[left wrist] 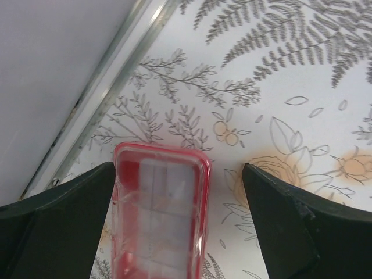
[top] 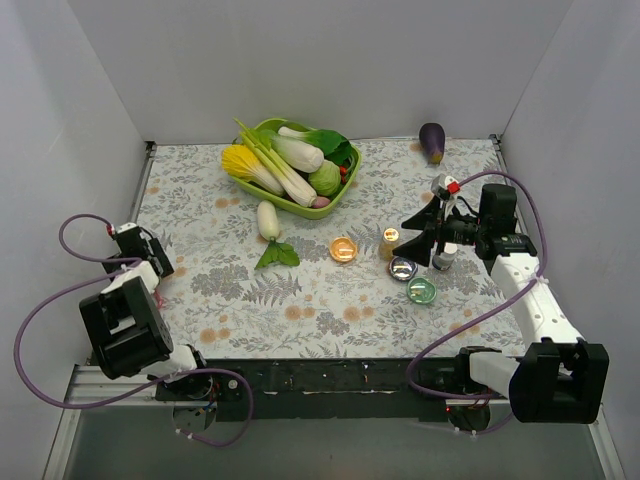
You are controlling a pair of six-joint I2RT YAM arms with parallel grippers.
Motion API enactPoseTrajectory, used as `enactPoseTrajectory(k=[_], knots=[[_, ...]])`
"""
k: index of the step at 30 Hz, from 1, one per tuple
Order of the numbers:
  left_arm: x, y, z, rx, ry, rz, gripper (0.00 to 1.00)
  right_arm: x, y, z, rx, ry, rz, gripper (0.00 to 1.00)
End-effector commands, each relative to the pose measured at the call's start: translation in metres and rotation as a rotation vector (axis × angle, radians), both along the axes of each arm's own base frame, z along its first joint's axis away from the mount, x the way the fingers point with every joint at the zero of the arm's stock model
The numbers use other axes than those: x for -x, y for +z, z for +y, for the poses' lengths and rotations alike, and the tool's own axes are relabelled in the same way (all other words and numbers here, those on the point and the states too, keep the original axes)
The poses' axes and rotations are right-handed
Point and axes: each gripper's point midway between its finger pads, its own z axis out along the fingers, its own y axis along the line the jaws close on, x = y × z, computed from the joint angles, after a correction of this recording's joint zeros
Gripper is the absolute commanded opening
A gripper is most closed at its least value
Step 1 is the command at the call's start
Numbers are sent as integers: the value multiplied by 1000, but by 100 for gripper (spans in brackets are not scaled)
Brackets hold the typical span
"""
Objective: Sort the pills into containers
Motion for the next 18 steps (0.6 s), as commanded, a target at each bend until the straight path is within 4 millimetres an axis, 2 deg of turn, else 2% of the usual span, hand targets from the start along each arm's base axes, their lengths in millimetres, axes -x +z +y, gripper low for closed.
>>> enactPoseTrajectory(k=[1, 4, 5, 8, 13, 16, 18], knots=[[0, -24, -40, 181, -183, 60, 89, 2, 3, -3, -22, 22, -8, 98], [-4, -24, -49, 214, -239, 53, 84, 4, 5, -2, -28, 33, -10, 98], [-7, -24, -54, 238, -272, 46, 83, 0, 5, -9, -29, 6, -7, 98], [-23, -21, -87, 347, -428, 11, 81, -1, 6, -11, -30, 0, -15, 98], [-40, -19, -140, 420, -621, 37, 82, -2, 5, -13, -31, -6, -10, 98], [-48, -9, -143, 411, -614, 20, 82, -3, 3, -15, -29, -12, -5, 98], [-56, 5, -132, 374, -526, -23, 92, -4, 3, -15, -29, -13, -4, 98]])
